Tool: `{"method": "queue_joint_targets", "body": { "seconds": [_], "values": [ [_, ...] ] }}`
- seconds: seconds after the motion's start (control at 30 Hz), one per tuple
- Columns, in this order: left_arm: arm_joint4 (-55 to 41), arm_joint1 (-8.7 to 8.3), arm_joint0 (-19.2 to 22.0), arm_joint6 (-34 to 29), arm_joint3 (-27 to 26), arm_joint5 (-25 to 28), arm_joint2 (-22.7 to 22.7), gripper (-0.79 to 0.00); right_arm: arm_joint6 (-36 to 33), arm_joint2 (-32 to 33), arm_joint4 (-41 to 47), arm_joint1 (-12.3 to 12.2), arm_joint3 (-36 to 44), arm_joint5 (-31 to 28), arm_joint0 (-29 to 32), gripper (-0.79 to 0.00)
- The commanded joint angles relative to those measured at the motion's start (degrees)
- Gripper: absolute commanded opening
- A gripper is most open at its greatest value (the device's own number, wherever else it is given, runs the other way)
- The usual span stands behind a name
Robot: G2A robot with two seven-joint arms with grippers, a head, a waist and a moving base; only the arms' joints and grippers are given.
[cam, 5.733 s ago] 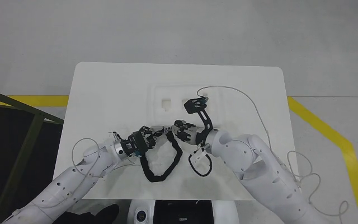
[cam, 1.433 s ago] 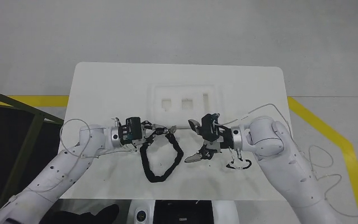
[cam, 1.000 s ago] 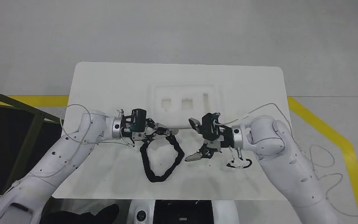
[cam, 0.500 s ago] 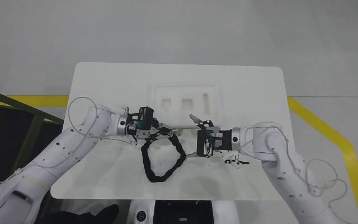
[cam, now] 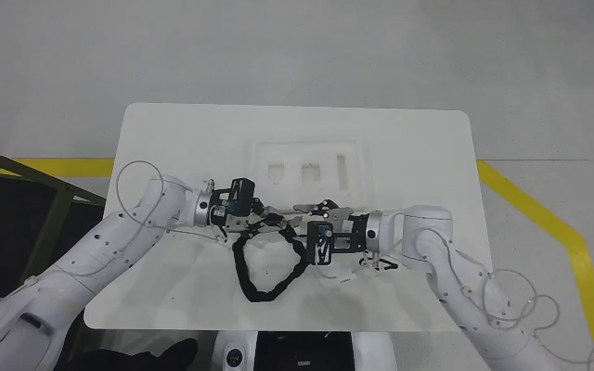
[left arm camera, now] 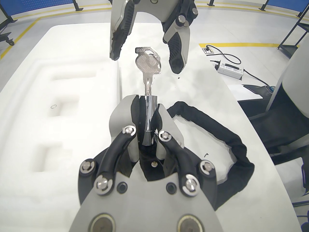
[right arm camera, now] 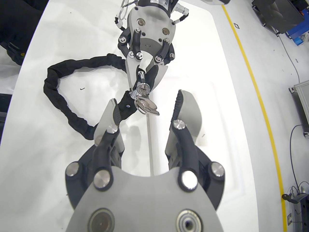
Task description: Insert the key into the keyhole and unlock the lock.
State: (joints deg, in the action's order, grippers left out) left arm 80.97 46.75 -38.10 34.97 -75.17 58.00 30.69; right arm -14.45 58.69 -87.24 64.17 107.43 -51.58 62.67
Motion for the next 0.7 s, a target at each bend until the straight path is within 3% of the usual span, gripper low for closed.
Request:
{"method": "queue_joint_targets", "body": {
  "seconds": [0.0,0.47,0.57,0.67],
  "values": [
    [0.04,-0.06,-0.12,-0.01,0.01,0.0,0.13,-0.785,0.29,-0.25,-0.47,-0.01,0.09,0.07,-0.12,-0.428],
    [1.08,-0.18,-1.28,-0.77,-1.29,-0.1,2.39,-0.785,-0.18,-1.82,6.11,0.46,-2.87,0.3,-1.71,-0.668],
    [1.09,-0.22,-1.82,-0.59,-1.82,-0.44,3.22,-0.785,-1.7,-2.13,7.79,0.57,-3.17,0.29,-2.39,-0.634],
    [1.37,-0.3,-2.27,-0.63,-2.1,-0.33,3.98,-0.785,-3.12,-2.43,9.27,0.67,-3.48,0.96,-2.59,-0.665]
  ]
}}
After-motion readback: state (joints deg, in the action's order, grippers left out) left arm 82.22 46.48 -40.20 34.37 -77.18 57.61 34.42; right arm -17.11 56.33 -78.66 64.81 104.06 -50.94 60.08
